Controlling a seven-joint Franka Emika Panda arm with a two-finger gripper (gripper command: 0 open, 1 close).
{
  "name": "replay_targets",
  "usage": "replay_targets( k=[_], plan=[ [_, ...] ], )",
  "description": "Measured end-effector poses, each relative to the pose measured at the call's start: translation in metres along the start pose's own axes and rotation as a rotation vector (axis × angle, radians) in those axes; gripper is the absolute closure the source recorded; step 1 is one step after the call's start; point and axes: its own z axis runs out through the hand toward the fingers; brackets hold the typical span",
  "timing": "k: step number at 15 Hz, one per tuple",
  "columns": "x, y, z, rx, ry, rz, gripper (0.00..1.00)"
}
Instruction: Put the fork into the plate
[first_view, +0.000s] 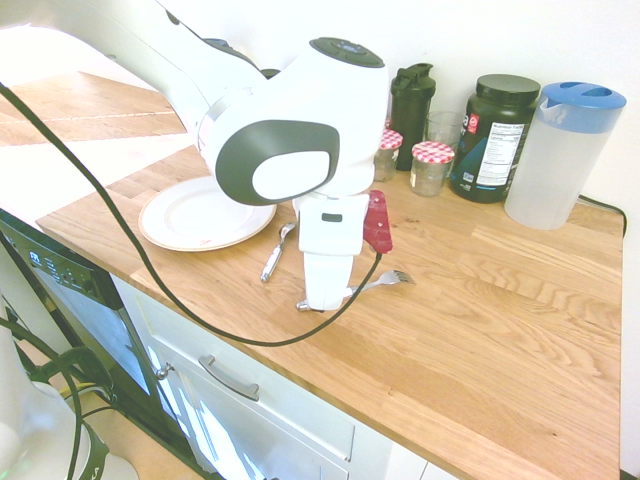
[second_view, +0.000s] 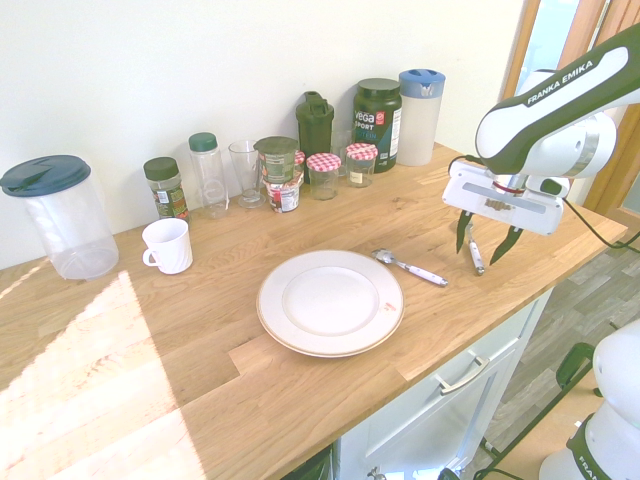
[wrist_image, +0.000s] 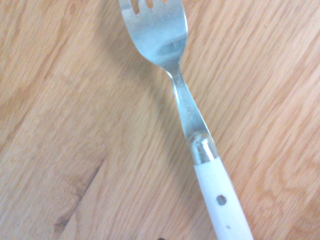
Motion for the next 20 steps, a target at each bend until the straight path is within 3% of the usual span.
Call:
replay_targets(
  k=[20],
  plan=[
    [0.009,-0.005,0.010,0.022,0.013,0.001,1.00]
  ],
)
